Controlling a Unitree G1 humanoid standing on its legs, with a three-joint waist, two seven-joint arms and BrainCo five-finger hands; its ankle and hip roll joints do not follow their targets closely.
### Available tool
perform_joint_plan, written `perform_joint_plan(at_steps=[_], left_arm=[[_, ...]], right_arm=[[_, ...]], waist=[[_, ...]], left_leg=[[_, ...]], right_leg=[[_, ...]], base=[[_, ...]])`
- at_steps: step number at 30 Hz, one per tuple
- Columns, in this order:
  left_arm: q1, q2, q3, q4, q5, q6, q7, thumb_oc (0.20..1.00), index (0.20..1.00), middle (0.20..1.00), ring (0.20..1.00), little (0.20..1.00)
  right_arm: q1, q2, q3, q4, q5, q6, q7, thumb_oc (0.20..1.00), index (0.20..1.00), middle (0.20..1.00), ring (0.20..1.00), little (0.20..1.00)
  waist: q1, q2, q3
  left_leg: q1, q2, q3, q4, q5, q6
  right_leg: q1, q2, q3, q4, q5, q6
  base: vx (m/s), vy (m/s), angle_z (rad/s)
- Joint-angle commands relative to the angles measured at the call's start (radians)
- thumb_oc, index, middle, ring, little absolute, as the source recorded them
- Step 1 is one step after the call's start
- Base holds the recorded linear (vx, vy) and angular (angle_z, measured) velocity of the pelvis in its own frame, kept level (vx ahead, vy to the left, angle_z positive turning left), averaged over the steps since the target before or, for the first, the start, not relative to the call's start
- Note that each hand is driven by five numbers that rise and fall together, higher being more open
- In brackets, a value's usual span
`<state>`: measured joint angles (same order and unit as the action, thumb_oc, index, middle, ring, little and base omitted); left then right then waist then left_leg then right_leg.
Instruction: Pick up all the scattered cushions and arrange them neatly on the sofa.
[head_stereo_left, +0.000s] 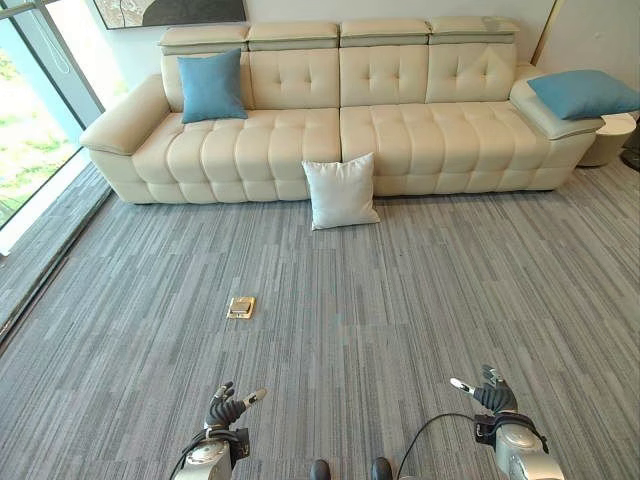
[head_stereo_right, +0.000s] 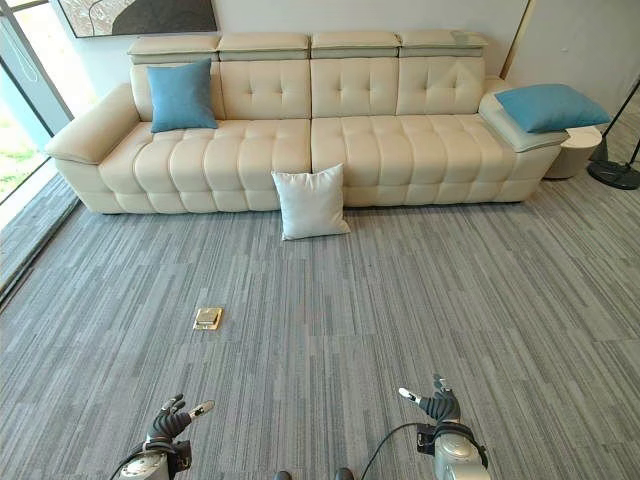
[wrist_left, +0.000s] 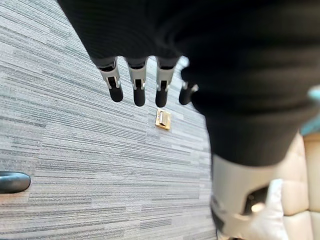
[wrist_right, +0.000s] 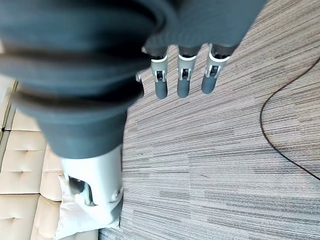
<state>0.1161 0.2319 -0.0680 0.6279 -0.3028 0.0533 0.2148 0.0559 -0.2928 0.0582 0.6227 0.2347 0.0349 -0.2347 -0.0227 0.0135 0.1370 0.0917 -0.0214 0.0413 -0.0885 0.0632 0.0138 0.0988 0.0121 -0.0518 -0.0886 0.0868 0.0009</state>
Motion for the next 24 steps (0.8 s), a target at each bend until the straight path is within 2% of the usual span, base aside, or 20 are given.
perform_joint_plan(at_steps=[1, 24], left_arm=[[-0.033, 0.033, 0.002, -0.005, -0.005, -0.025, 0.002, 1.000, 1.000, 1.000, 1.000, 1.000], [-0.017, 0.027, -0.019, 0.054, 0.020, 0.000, -0.018, 1.000, 1.000, 1.000, 1.000, 1.000]], right_arm=[[-0.036, -0.017, -0.021, 0.021, -0.016, -0.010, 0.006, 1.000, 1.000, 1.000, 1.000, 1.000], [-0.022, -0.009, -0.020, 0.049, -0.018, 0.004, 0.002, 1.000, 1.000, 1.000, 1.000, 1.000]], waist=[[-0.005, -0.007, -0.031], [-0.009, -0.001, -0.020]], left_leg=[[0.043, -0.005, 0.048, 0.001, -0.107, -0.037], [0.045, -0.004, 0.044, 0.001, -0.107, -0.036]], right_leg=[[0.029, -0.018, -0.016, 0.001, -0.137, 0.064], [0.033, -0.018, -0.018, 0.001, -0.140, 0.063]], base=[[0.00, 0.000, 0.00], [0.00, 0.000, 0.00]])
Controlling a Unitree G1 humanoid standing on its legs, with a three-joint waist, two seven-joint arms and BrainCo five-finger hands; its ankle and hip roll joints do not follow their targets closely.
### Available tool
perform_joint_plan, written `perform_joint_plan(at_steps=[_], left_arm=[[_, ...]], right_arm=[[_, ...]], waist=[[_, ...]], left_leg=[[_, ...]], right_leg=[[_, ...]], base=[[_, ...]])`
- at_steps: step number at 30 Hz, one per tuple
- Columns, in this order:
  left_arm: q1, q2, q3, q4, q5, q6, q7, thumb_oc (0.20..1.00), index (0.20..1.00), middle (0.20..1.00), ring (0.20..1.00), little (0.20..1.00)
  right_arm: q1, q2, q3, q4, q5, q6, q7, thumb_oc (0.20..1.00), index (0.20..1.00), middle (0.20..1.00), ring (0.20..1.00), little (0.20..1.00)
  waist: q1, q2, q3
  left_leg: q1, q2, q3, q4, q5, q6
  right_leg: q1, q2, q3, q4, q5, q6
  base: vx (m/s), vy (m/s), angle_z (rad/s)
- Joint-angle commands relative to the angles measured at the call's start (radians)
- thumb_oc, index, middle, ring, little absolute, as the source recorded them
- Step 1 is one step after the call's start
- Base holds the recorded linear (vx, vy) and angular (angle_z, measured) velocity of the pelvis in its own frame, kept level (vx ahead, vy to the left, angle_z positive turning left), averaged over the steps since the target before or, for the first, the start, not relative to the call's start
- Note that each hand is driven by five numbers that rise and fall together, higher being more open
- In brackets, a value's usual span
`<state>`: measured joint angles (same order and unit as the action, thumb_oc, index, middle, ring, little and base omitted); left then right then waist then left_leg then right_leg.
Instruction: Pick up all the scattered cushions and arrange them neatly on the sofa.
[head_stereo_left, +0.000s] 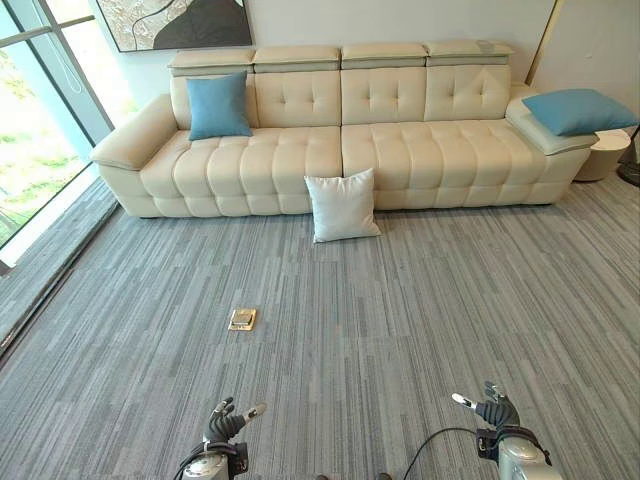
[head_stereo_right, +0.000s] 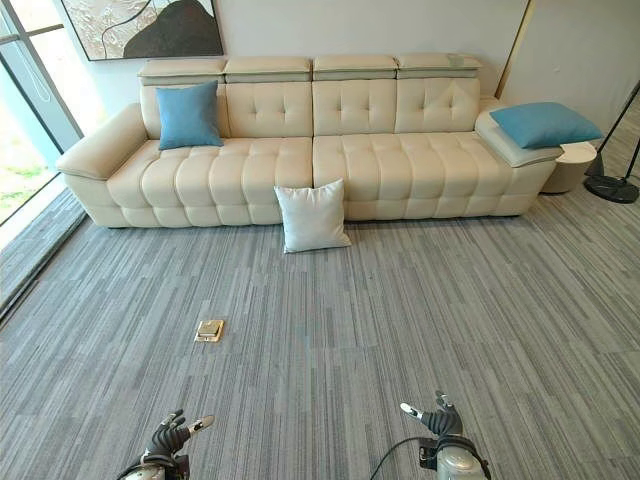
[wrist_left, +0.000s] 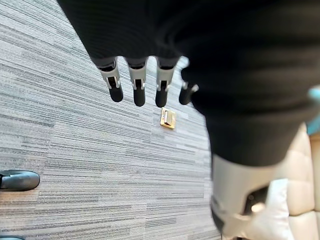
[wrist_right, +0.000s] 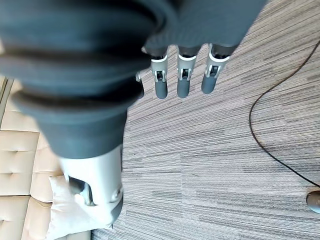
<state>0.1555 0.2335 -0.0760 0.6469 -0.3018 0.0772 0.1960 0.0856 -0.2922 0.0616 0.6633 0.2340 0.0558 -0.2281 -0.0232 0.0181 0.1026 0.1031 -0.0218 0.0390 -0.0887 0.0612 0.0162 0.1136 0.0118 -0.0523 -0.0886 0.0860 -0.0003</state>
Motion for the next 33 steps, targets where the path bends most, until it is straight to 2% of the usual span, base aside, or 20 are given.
perform_joint_plan(at_steps=[1, 14, 25, 26, 27, 28, 29, 31, 32, 33], left_arm=[[-0.056, 0.025, -0.013, 0.036, 0.019, -0.022, 0.002, 1.000, 1.000, 1.000, 1.000, 1.000], [-0.062, 0.021, -0.017, 0.026, 0.004, -0.023, 0.016, 1.000, 1.000, 1.000, 1.000, 1.000], [-0.056, 0.031, -0.001, 0.038, -0.012, -0.018, 0.024, 1.000, 1.000, 1.000, 1.000, 1.000], [-0.059, 0.035, -0.001, 0.045, -0.011, -0.016, 0.025, 1.000, 1.000, 1.000, 1.000, 1.000], [-0.067, 0.040, -0.004, 0.047, -0.008, -0.015, 0.026, 1.000, 1.000, 1.000, 1.000, 1.000], [-0.067, 0.040, -0.004, 0.047, -0.008, -0.015, 0.026, 1.000, 1.000, 1.000, 1.000, 1.000], [-0.077, 0.044, -0.002, 0.043, -0.006, -0.013, 0.029, 1.000, 1.000, 1.000, 1.000, 1.000], [-0.080, 0.046, 0.003, 0.038, -0.005, -0.013, 0.032, 1.000, 1.000, 1.000, 1.000, 1.000], [-0.081, 0.046, 0.003, 0.038, -0.005, -0.013, 0.032, 1.000, 1.000, 1.000, 1.000, 1.000], [-0.086, 0.048, 0.005, 0.033, -0.010, -0.016, 0.036, 1.000, 1.000, 1.000, 1.000, 1.000]], right_arm=[[-0.051, -0.010, -0.022, 0.009, -0.018, -0.016, -0.006, 1.000, 1.000, 1.000, 1.000, 1.000], [-0.051, 0.002, -0.029, 0.015, -0.007, -0.021, -0.024, 1.000, 1.000, 1.000, 1.000, 1.000], [-0.069, -0.008, -0.009, 0.016, -0.021, -0.005, -0.010, 1.000, 1.000, 1.000, 1.000, 1.000], [-0.067, -0.007, -0.013, 0.012, -0.019, -0.004, -0.010, 1.000, 1.000, 1.000, 1.000, 1.000], [-0.072, -0.009, -0.014, 0.011, -0.016, -0.004, -0.009, 1.000, 1.000, 1.000, 1.000, 1.000], [-0.072, -0.009, -0.014, 0.011, -0.016, -0.004, -0.009, 1.000, 1.000, 1.000, 1.000, 1.000], [-0.079, -0.009, -0.012, 0.010, -0.021, -0.007, -0.006, 1.000, 1.000, 1.000, 1.000, 1.000], [-0.081, -0.010, -0.010, 0.005, -0.028, -0.006, -0.005, 1.000, 1.000, 1.000, 1.000, 1.000], [-0.081, -0.010, -0.010, 0.005, -0.028, -0.006, -0.005, 1.000, 1.000, 1.000, 1.000, 1.000], [-0.085, -0.012, -0.005, 0.006, -0.030, -0.007, -0.008, 1.000, 1.000, 1.000, 1.000, 1.000]], waist=[[-0.010, -0.006, 0.016], [-0.012, -0.011, 0.023], [0.003, -0.023, 0.049], [0.003, -0.021, 0.056], [0.001, -0.018, 0.069], [0.001, -0.018, 0.068], [0.000, -0.015, 0.092], [-0.001, -0.017, 0.114], [0.001, -0.019, 0.112], [0.002, -0.013, 0.138]], left_leg=[[0.032, -0.003, 0.048, 0.001, -0.105, -0.038], [0.036, -0.004, 0.046, 0.001, -0.113, -0.037], [0.012, -0.018, 0.041, 0.001, -0.118, -0.006], [0.010, -0.019, 0.034, 0.001, -0.118, 0.001], [0.004, -0.022, 0.025, 0.001, -0.117, 0.012], [0.003, -0.022, 0.025, 0.001, -0.117, 0.012], [0.005, -0.031, 0.020, 0.001, -0.122, 0.032], [0.016, -0.046, 0.026, 0.001, -0.129, 0.050], [0.014, -0.048, 0.028, 0.001, -0.129, 0.050], [0.029, -0.053, 0.036, 0.001, -0.137, 0.061]], right_leg=[[0.015, -0.017, -0.016, 0.001, -0.139, 0.064], [0.022, -0.019, -0.020, 0.001, -0.146, 0.067], [-0.001, -0.033, -0.019, 0.020, -0.143, 0.074], [-0.023, -0.035, -0.016, 0.071, -0.162, 0.074], [-0.083, -0.037, -0.012, 0.180, -0.189, 0.075], [-0.085, -0.038, -0.012, 0.182, -0.189, 0.075], [-0.168, -0.048, -0.012, 0.340, -0.185, 0.086], [-0.254, -0.070, -0.013, 0.509, -0.120, 0.097], [-0.261, -0.072, -0.010, 0.517, -0.122, 0.098], [-0.321, -0.089, -0.023, 0.644, -0.094, 0.097]], base=[[0.00, 0.000, 0.00], [0.00, 0.003, 0.00], [0.03, 0.067, 0.00], [0.02, 0.204, 0.03], [0.00, 0.151, 0.01], [-0.03, 0.215, 0.05], [-0.02, 0.189, -0.07], [-0.01, 0.186, -0.17], [0.03, 0.166, -0.14], [0.03, 0.105, 0.01]])
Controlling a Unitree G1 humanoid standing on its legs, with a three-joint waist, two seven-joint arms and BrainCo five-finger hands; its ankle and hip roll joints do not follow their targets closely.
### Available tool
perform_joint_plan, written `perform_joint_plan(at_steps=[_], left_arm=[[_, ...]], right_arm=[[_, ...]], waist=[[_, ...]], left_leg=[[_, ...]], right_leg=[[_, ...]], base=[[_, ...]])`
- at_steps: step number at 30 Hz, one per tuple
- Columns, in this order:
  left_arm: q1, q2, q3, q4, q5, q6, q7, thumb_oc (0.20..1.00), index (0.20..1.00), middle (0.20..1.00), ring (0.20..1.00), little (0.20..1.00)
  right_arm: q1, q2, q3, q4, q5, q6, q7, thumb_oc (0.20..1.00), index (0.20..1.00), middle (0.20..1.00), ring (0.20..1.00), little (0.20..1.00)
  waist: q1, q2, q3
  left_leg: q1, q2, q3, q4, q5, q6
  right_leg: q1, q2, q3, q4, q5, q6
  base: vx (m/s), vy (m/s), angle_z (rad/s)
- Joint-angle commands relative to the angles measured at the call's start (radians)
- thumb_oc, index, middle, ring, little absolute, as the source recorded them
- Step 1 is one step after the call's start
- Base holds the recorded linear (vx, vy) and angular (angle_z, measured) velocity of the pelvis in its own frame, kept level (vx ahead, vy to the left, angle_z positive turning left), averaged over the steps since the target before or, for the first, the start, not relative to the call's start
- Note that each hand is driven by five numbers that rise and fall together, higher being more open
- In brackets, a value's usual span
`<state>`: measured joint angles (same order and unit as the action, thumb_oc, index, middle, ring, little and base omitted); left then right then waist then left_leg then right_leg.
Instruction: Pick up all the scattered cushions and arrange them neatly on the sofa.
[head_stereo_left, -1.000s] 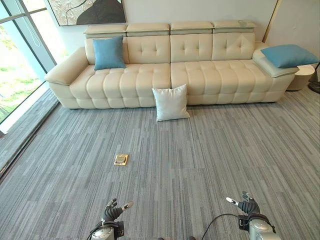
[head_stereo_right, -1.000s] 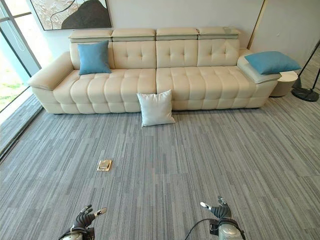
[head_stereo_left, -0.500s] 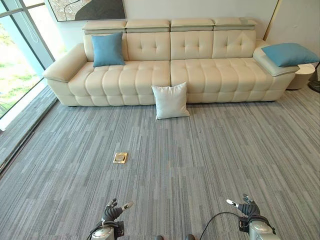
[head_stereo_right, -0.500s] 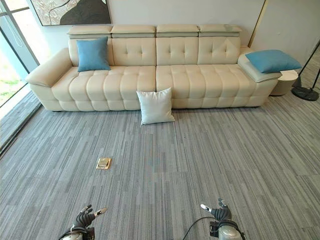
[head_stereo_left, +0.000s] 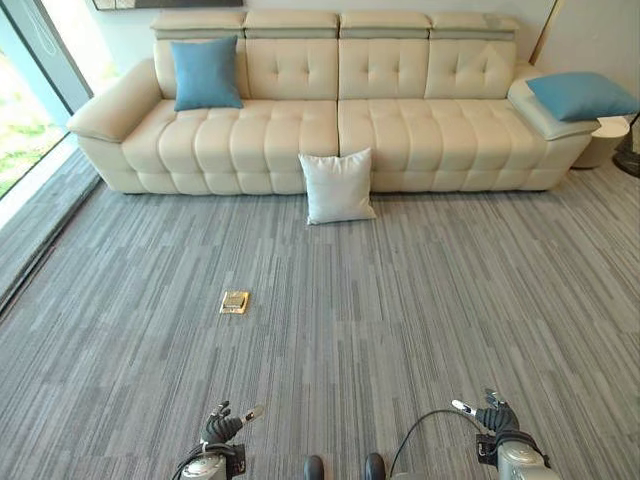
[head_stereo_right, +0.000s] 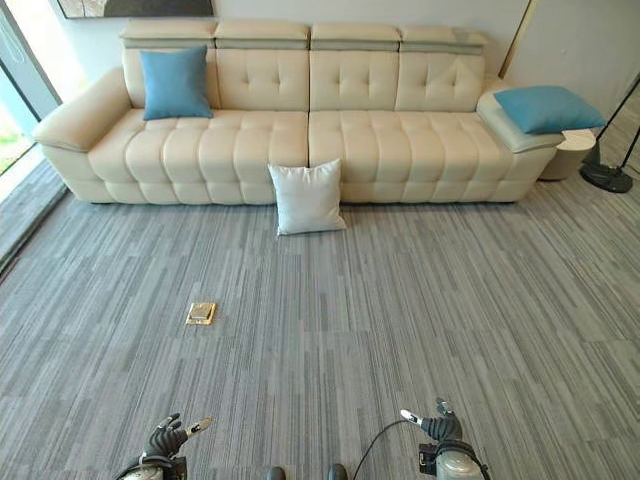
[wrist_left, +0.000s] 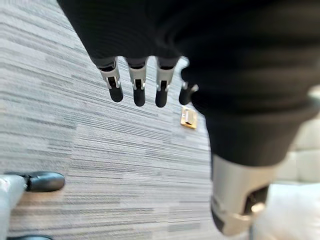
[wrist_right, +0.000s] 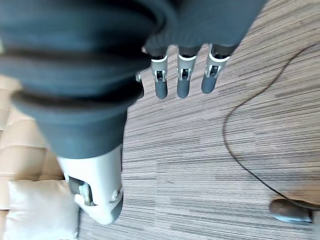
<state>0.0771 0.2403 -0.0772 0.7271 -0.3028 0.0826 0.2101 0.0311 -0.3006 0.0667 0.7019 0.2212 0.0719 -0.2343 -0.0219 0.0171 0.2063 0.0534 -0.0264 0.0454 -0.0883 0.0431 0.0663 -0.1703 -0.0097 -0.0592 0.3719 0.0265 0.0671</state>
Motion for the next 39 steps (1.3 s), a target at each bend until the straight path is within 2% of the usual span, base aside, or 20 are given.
perform_joint_plan(at_steps=[1, 4, 5, 6, 7, 9, 12, 16, 17, 18, 19, 21, 25, 28, 29, 30, 31, 33, 37, 39], left_arm=[[-0.008, 0.041, 0.006, -0.047, -0.009, -0.021, 0.022, 1.000, 1.000, 1.000, 1.000, 1.000], [-0.019, 0.032, 0.011, -0.050, -0.025, -0.027, 0.023, 1.000, 1.000, 1.000, 1.000, 1.000], [-0.028, 0.029, 0.006, -0.055, -0.031, -0.027, 0.022, 1.000, 1.000, 1.000, 1.000, 1.000], [-0.028, 0.029, 0.006, -0.055, -0.031, -0.027, 0.022, 1.000, 1.000, 1.000, 1.000, 1.000], [-0.038, 0.030, 0.009, -0.054, -0.019, -0.024, 0.021, 1.000, 1.000, 1.000, 1.000, 1.000], [-0.041, 0.032, 0.007, -0.067, -0.006, -0.026, 0.017, 1.000, 1.000, 1.000, 1.000, 1.000], [-0.032, 0.025, -0.002, -0.072, 0.004, -0.031, 0.007, 1.000, 1.000, 1.000, 1.000, 1.000], [-0.024, 0.014, -0.005, -0.077, -0.006, -0.029, 0.009, 1.000, 1.000, 1.000, 1.000, 1.000], [-0.021, 0.007, -0.009, -0.060, -0.012, -0.031, 0.004, 1.000, 1.000, 1.000, 1.000, 1.000], [-0.021, 0.007, -0.009, -0.060, -0.012, -0.031, 0.004, 1.000, 1.000, 1.000, 1.000, 1.000], [-0.026, 0.007, -0.013, -0.057, -0.010, -0.031, -0.001, 1.000, 1.000, 1.000, 1.000, 1.000], [-0.032, 0.011, -0.021, -0.061, -0.012, -0.030, -0.001, 1.000, 1.000, 1.000, 1.000, 1.000], [-0.028, 0.012, -0.021, -0.067, -0.019, -0.029, 0.001, 1.000, 1.000, 1.000, 1.000, 1.000], [-0.015, 0.011, -0.020, -0.072, -0.022, -0.023, 0.004, 1.000, 1.000, 1.000, 1.000, 1.000], [-0.007, 0.013, -0.021, -0.071, -0.016, -0.018, 0.002, 1.000, 1.000, 1.000, 1.000, 1.000], [-0.006, 0.013, -0.021, -0.072, -0.016, -0.018, 0.002, 1.000, 1.000, 1.000, 1.000, 1.000], [0.002, 0.011, -0.022, -0.069, -0.013, -0.013, 0.002, 1.000, 1.000, 1.000, 1.000, 1.000], [0.014, 0.010, -0.027, -0.066, 0.004, -0.007, 0.006, 1.000, 1.000, 1.000, 1.000, 1.000], [0.018, 0.017, -0.018, -0.053, 0.010, -0.003, 0.010, 1.000, 1.000, 1.000, 1.000, 1.000], [0.037, 0.023, -0.009, -0.048, 0.009, -0.002, 0.010, 1.000, 1.000, 1.000, 1.000, 1.000]], right_arm=[[-0.031, -0.003, -0.010, -0.032, -0.018, -0.024, -0.002, 1.000, 1.000, 1.000, 1.000, 1.000], [-0.046, -0.007, -0.011, -0.003, -0.017, -0.018, -0.002, 1.000, 1.000, 1.000, 1.000, 1.000], [-0.047, -0.011, -0.013, -0.004, -0.013, -0.015, -0.006, 1.000, 1.000, 1.000, 1.000, 1.000], [-0.048, -0.011, -0.013, -0.004, -0.013, -0.015, -0.006, 1.000, 1.000, 1.000, 1.000, 1.000], [-0.043, -0.013, -0.018, -0.005, -0.018, -0.008, -0.008, 1.000, 1.000, 1.000, 1.000, 1.000], [-0.033, -0.016, -0.025, -0.004, -0.027, -0.001, -0.008, 1.000, 1.000, 1.000, 1.000, 1.000], [-0.016, -0.020, -0.024, -0.001, -0.032, -0.005, -0.001, 1.000, 1.000, 1.000, 1.000, 1.000], [-0.016, -0.036, -0.026, 0.016, -0.035, -0.003, 0.000, 1.000, 1.000, 1.000, 1.000, 1.000], [-0.012, -0.048, -0.030, 0.023, -0.025, -0.007, 0.006, 1.000, 1.000, 1.000, 1.000, 1.000], [-0.012, -0.048, -0.030, 0.023, -0.025, -0.007, 0.006, 1.000, 1.000, 1.000, 1.000, 1.000], [-0.013, -0.054, -0.029, 0.026, -0.013, -0.015, 0.009, 1.000, 1.000, 1.000, 1.000, 1.000], [-0.022, -0.064, -0.025, 0.022, -0.012, -0.017, 0.008, 1.000, 1.000, 1.000, 1.000, 1.000], [-0.022, -0.072, -0.024, 0.027, -0.012, -0.011, 0.006, 1.000, 1.000, 1.000, 1.000, 1.000], [-0.021, -0.068, -0.019, 0.030, -0.011, -0.002, 0.002, 1.000, 1.000, 1.000, 1.000, 1.000], [-0.016, -0.064, -0.013, 0.027, -0.015, -0.001, 0.003, 1.000, 1.000, 1.000, 1.000, 1.000], [-0.016, -0.064, -0.013, 0.026, -0.015, -0.001, 0.003, 1.000, 1.000, 1.000, 1.000, 1.000], [-0.012, -0.062, -0.008, 0.021, -0.021, -0.001, 0.003, 1.000, 1.000, 1.000, 1.000, 1.000], [-0.007, -0.064, 0.012, -0.007, -0.042, -0.003, 0.005, 1.000, 1.000, 1.000, 1.000, 1.000], [-0.018, -0.062, 0.022, -0.007, -0.052, 0.004, 0.008, 1.000, 1.000, 1.000, 1.000, 1.000], [-0.019, -0.056, 0.032, -0.007, -0.070, 0.012, 0.019, 1.000, 1.000, 1.000, 1.000, 1.000]], waist=[[0.001, -0.014, 0.033], [0.010, -0.008, 0.041], [0.005, -0.009, 0.055], [0.006, -0.008, 0.055], [-0.005, -0.022, 0.052], [-0.014, -0.023, 0.043], [-0.018, -0.021, 0.017], [-0.025, 0.002, -0.014], [-0.030, 0.023, -0.032], [-0.030, 0.023, -0.032], [-0.034, 0.026, -0.029], [-0.029, 0.019, -0.003], [-0.015, 0.008, 0.025], [0.003, -0.023, 0.041], [0.005, -0.029, 0.039], [0.005, -0.032, 0.040], [0.008, -0.029, 0.038], [0.007, -0.016, 0.033], [0.003, -0.013, 0.022], [0.018, -0.019, 0.002]], left_leg=[[0.077, -0.051, 0.031, 0.001, -0.119, 0.012], [0.104, -0.041, 0.049, 0.001, -0.142, -0.004], [0.130, -0.044, 0.046, 0.001, -0.158, -0.012], [0.130, -0.043, 0.047, 0.001, -0.158, -0.013], [0.165, -0.047, 0.048, 0.001, -0.180, -0.036], [0.189, -0.045, 0.040, 0.001, -0.197, -0.048], [0.219, -0.041, 0.032, 0.001, -0.219, -0.055], [0.236, -0.013, 0.020, 0.034, -0.160, -0.077], [0.208, 0.013, 0.024, 0.171, -0.057, -0.129], [0.208, 0.013, 0.024, 0.171, -0.057, -0.129], [0.155, 0.027, 0.043, 0.330, 0.023, -0.176], [0.076, 0.031, 0.042, 0.510, 0.073, -0.199], [-0.012, 0.057, 0.074, 0.620, 0.050, -0.167], [-0.134, 0.035, 0.085, 0.554, -0.058, -0.113], [-0.158, 0.019, 0.077, 0.427, -0.085, -0.095], [-0.152, 0.016, 0.077, 0.419, -0.082, -0.094], [-0.161, 0.004, 0.054, 0.291, -0.070, -0.092], [-0.211, -0.002, -0.023, 0.001, 0.054, -0.136], [-0.267, 0.000, -0.016, 0.001, 0.080, -0.170], [-0.236, 0.004, -0.010, 0.001, 0.083, -0.154]], right_leg=[[-0.043, -0.069, -0.014, 0.190, -0.037, 0.030], [-0.090, -0.049, -0.068, 0.022, -0.044, 0.030], [-0.096, -0.031, -0.079, -0.151, 0.007, 0.055], [-0.093, -0.029, -0.078, -0.158, 0.012, 0.054], [-0.099, 0.001, -0.076, -0.391, 0.081, 0.091], [-0.084, 0.005, -0.086, -0.455, 0.092, 0.097], [-0.042, 0.005, -0.102, -0.459, 0.093, 0.077], [0.001, 0.022, -0.126, -0.445, 0.094, 0.050], [0.053, 0.030, -0.149, -0.444, 0.050, 0.018], [0.053, 0.030, -0.149, -0.444, 0.050, 0.018], [0.109, 0.037, -0.160, -0.456, 0.009, -0.008], [0.154, 0.041, -0.152, -0.453, -0.026, -0.037], [0.198, 0.033, -0.146, -0.439, -0.065, -0.061], [0.247, 0.005, -0.132, -0.439, -0.078, -0.055], [0.263, 0.001, -0.127, -0.440, -0.093, -0.052], [0.265, -0.002, -0.127, -0.440, -0.094, -0.052], [0.277, 0.000, -0.125, -0.436, -0.105, -0.050], [0.335, 0.019, -0.127, -0.447, -0.140, -0.055], [0.377, 0.029, -0.105, -0.457, -0.146, -0.050], [0.423, 0.024, -0.070, -0.459, -0.170, -0.037]], base=[[0.09, 0.130, 0.02], [0.22, 0.005, -0.03], [0.15, -0.033, -0.19], [0.46, -0.141, -0.20], [0.32, -0.108, -0.07], [0.43, -0.141, 0.07], [0.50, -0.154, 0.20], [0.45, -0.177, 0.06], [0.44, -0.192, 0.34], [0.73, -0.346, 0.55], [0.37, -0.215, 0.41], [0.34, -0.211, 0.20], [0.24, -0.152, -0.06], [0.26, -0.080, -0.09], [0.27, -0.023, 0.01], [0.30, 0.014, -0.09], [0.34, 0.043, -0.09], [0.58, 0.093, 0.09], [0.33, 0.089, 0.05], [0.68, 0.231, -0.40]])
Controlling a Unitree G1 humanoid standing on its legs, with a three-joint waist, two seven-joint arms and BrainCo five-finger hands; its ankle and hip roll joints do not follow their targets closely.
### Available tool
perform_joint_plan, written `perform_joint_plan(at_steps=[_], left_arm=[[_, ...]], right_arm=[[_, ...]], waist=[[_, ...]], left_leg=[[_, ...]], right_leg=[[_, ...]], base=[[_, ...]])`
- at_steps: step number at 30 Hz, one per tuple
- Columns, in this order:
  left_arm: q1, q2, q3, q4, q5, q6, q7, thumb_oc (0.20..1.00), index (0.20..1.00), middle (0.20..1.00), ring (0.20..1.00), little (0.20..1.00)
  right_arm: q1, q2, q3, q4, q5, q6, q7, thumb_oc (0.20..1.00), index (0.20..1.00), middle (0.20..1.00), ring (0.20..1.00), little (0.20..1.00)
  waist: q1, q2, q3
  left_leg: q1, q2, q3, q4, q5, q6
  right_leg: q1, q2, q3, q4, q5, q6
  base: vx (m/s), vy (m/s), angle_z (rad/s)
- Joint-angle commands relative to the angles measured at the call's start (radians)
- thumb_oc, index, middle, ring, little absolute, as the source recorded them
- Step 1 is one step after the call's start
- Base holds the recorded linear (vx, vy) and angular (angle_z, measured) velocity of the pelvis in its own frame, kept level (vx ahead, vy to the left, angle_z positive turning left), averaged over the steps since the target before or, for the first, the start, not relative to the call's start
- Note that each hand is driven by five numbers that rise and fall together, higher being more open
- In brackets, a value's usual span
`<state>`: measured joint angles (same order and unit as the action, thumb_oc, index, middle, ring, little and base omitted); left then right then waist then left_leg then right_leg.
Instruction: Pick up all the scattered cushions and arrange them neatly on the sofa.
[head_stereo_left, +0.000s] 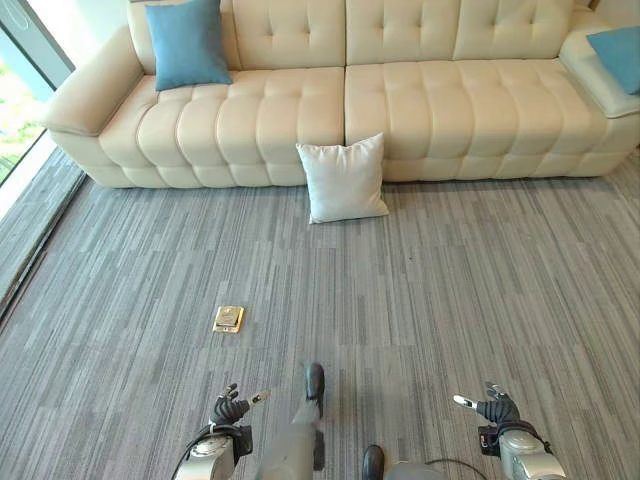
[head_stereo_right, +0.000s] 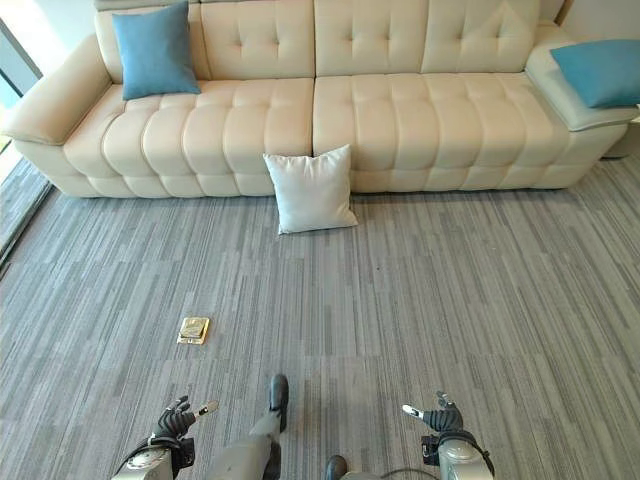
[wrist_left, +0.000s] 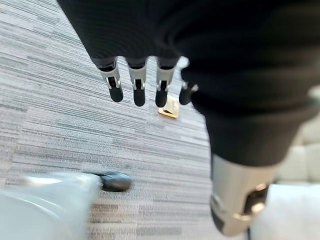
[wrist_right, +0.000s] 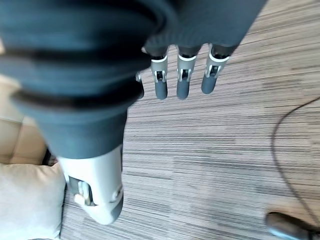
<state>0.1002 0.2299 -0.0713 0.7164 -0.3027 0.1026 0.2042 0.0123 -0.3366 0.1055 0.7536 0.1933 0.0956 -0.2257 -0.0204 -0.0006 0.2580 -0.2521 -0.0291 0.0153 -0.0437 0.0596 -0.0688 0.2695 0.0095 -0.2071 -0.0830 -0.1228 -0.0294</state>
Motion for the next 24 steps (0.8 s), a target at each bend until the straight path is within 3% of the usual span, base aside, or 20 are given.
perform_joint_plan(at_steps=[1, 4, 7, 8, 10, 11, 12, 14, 16, 18, 21, 24], left_arm=[[0.011, 0.031, -0.014, -0.018, 0.008, -0.022, 0.016, 1.000, 1.000, 1.000, 1.000, 1.000], [0.006, 0.035, -0.019, -0.002, 0.016, -0.021, 0.012, 1.000, 1.000, 1.000, 1.000, 1.000], [-0.009, 0.054, -0.028, -0.003, 0.027, -0.018, 0.013, 1.000, 1.000, 1.000, 1.000, 1.000], [-0.023, 0.066, -0.036, -0.016, 0.030, -0.016, 0.015, 1.000, 1.000, 1.000, 1.000, 1.000], [-0.035, 0.071, -0.046, -0.029, 0.036, -0.016, 0.017, 1.000, 1.000, 1.000, 1.000, 1.000], [-0.041, 0.072, -0.048, -0.032, 0.036, -0.015, 0.017, 1.000, 1.000, 1.000, 1.000, 1.000], [-0.041, 0.072, -0.048, -0.032, 0.036, -0.015, 0.017, 1.000, 1.000, 1.000, 1.000, 1.000], [-0.046, 0.072, -0.043, -0.037, 0.030, -0.019, 0.018, 1.000, 1.000, 1.000, 1.000, 1.000], [-0.051, 0.068, -0.039, -0.046, 0.029, -0.020, 0.016, 1.000, 1.000, 1.000, 1.000, 1.000], [-0.059, 0.072, -0.034, -0.058, 0.038, -0.022, 0.010, 1.000, 1.000, 1.000, 1.000, 1.000], [-0.063, 0.080, -0.025, -0.077, 0.063, -0.026, -0.001, 1.000, 1.000, 1.000, 1.000, 1.000], [-0.051, 0.083, -0.033, -0.096, 0.083, -0.031, -0.013, 1.000, 1.000, 1.000, 1.000, 1.000]], right_arm=[[-0.001, -0.013, 0.003, -0.057, -0.054, -0.017, 0.017, 1.000, 1.000, 1.000, 1.000, 1.000], [0.004, -0.001, 0.004, -0.055, -0.053, -0.018, 0.026, 1.000, 1.000, 1.000, 1.000, 1.000], [-0.008, 0.008, 0.017, -0.033, -0.062, -0.015, 0.032, 1.000, 1.000, 1.000, 1.000, 1.000], [-0.016, 0.014, 0.024, -0.027, -0.066, -0.011, 0.033, 1.000, 1.000, 1.000, 1.000, 1.000], [-0.021, 0.014, 0.025, -0.022, -0.071, -0.008, 0.030, 1.000, 1.000, 1.000, 1.000, 1.000], [-0.024, 0.013, 0.024, -0.017, -0.070, -0.006, 0.028, 1.000, 1.000, 1.000, 1.000, 1.000], [-0.024, 0.013, 0.024, -0.017, -0.070, -0.006, 0.028, 1.000, 1.000, 1.000, 1.000, 1.000], [-0.023, 0.017, 0.015, -0.008, -0.060, -0.006, 0.022, 1.000, 1.000, 1.000, 1.000, 1.000], [-0.026, 0.019, 0.009, -0.002, -0.058, -0.004, 0.019, 1.000, 1.000, 1.000, 1.000, 1.000], [-0.023, 0.020, 0.001, 0.004, -0.056, 0.001, 0.020, 1.000, 1.000, 1.000, 1.000, 1.000], [-0.010, 0.018, -0.019, -0.003, -0.065, 0.009, 0.025, 1.000, 1.000, 1.000, 1.000, 1.000], [0.003, 0.011, -0.025, -0.007, -0.074, 0.009, 0.032, 1.000, 1.000, 1.000, 1.000, 1.000]], waist=[[0.015, -0.008, -0.077], [0.020, -0.025, -0.098], [0.023, -0.038, -0.081], [0.016, -0.040, -0.055], [0.006, -0.027, -0.033], [0.005, -0.018, -0.023], [0.006, -0.018, -0.022], [0.005, 0.004, 0.000], [0.007, 0.009, 0.008], [-0.005, 0.002, 0.010], [-0.013, -0.005, -0.005], [-0.022, 0.003, -0.026]], left_leg=[[0.088, -0.009, 0.021, -0.044, 0.093, 0.005], [0.122, -0.025, 0.030, -0.044, 0.067, 0.035], [0.190, -0.040, 0.055, -0.044, 0.004, 0.089], [0.245, -0.056, 0.080, -0.044, -0.032, 0.117], [0.290, -0.049, 0.093, -0.044, -0.056, 0.127], [0.307, -0.042, 0.099, -0.044, -0.067, 0.127], [0.310, -0.042, 0.099, -0.044, -0.068, 0.126], [0.356, -0.020, 0.119, -0.044, -0.095, 0.116], [0.383, -0.014, 0.129, -0.044, -0.113, 0.106], [0.414, -0.022, 0.128, -0.044, -0.138, 0.090], [0.455, -0.023, 0.131, -0.044, -0.163, 0.073], [0.497, -0.018, 0.116, -0.044, -0.182, 0.065]], right_leg=[[0.005, -0.020, 0.082, 0.027, -0.043, 0.074], [-0.016, -0.051, 0.097, 0.132, -0.034, 0.099], [-0.169, -0.097, 0.111, 0.477, 0.103, 0.129], [-0.256, -0.138, 0.105, 0.675, 0.199, 0.135], [-0.340, -0.139, 0.101, 0.740, 0.180, 0.117], [-0.383, -0.132, 0.091, 0.736, 0.138, 0.107], [-0.382, -0.132, 0.091, 0.737, 0.137, 0.107], [-0.435, -0.118, 0.020, 0.567, 0.073, 0.101], [-0.443, -0.081, 0.022, 0.368, 0.101, 0.120], [-0.444, -0.043, 0.068, 0.111, 0.179, 0.159], [-0.462, -0.048, 0.063, -0.004, 0.212, 0.187], [-0.433, -0.054, 0.048, -0.004, 0.212, 0.181]], base=[[0.62, 0.235, -0.39], [0.53, 0.221, -0.35], [0.40, 0.259, -0.15], [0.38, 0.295, -0.08], [0.33, 0.221, -0.12], [0.17, 0.085, -0.12], [0.19, 0.061, 0.02], [0.32, 0.033, 0.00], [0.35, -0.047, -0.48], [0.37, -0.101, -0.11], [0.38, -0.114, 0.20], [0.39, -0.121, 0.44]])
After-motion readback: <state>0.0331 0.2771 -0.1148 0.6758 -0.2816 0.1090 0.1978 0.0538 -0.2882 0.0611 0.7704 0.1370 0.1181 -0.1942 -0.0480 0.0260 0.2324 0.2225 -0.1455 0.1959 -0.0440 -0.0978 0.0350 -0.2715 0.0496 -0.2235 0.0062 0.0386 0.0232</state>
